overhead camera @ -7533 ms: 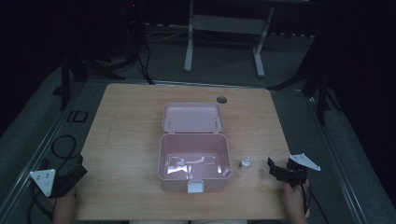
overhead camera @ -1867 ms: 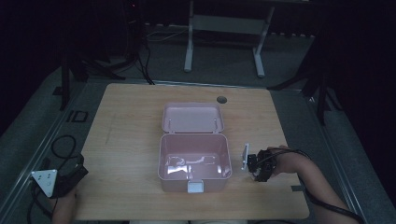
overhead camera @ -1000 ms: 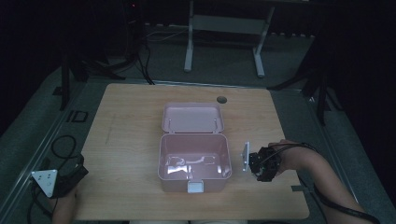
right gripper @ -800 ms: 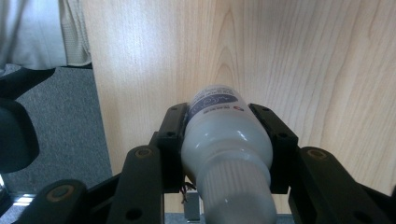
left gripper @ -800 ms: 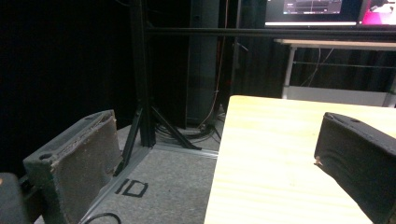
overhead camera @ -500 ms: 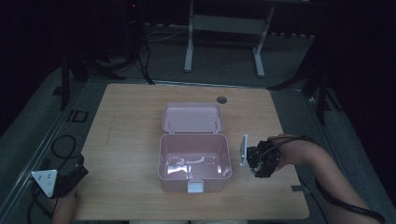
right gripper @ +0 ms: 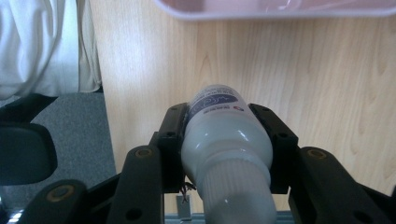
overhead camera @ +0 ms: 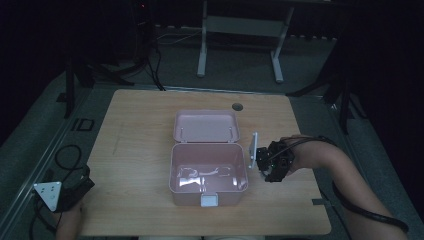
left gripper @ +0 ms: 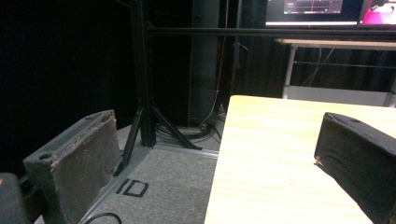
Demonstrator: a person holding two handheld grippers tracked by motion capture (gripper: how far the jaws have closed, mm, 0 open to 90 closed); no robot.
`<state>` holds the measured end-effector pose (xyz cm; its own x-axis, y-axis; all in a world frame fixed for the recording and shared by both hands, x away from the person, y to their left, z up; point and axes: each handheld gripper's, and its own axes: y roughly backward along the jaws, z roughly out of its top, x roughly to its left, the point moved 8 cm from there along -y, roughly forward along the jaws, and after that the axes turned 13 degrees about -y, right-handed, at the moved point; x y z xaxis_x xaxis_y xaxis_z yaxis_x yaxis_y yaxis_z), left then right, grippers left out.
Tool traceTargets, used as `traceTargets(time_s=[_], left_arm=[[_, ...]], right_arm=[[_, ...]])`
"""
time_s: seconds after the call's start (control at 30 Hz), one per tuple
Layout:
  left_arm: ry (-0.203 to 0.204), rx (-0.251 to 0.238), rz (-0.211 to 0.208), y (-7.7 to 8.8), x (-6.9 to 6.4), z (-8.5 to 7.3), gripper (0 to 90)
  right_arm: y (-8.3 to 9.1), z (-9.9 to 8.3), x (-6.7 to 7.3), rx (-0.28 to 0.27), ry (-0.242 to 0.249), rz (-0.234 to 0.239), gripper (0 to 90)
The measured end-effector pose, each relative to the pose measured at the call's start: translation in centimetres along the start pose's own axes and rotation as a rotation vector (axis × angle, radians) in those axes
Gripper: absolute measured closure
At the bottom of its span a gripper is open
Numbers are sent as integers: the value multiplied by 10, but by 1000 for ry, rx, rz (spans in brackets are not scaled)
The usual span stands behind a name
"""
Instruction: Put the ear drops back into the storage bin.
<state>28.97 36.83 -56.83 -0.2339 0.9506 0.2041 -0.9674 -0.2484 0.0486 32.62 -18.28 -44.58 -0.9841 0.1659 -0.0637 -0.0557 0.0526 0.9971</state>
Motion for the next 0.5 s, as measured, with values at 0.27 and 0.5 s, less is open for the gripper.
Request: traceTargets(time_s=[0.27, 0.5], left_arm=[[-1, 0, -1, 0, 0, 0, 5], [0, -2, 0, 0, 0, 0, 4]], right_arm=[[8, 19, 4, -19, 25, -3, 595], [12, 40, 3, -28, 46, -7, 595]])
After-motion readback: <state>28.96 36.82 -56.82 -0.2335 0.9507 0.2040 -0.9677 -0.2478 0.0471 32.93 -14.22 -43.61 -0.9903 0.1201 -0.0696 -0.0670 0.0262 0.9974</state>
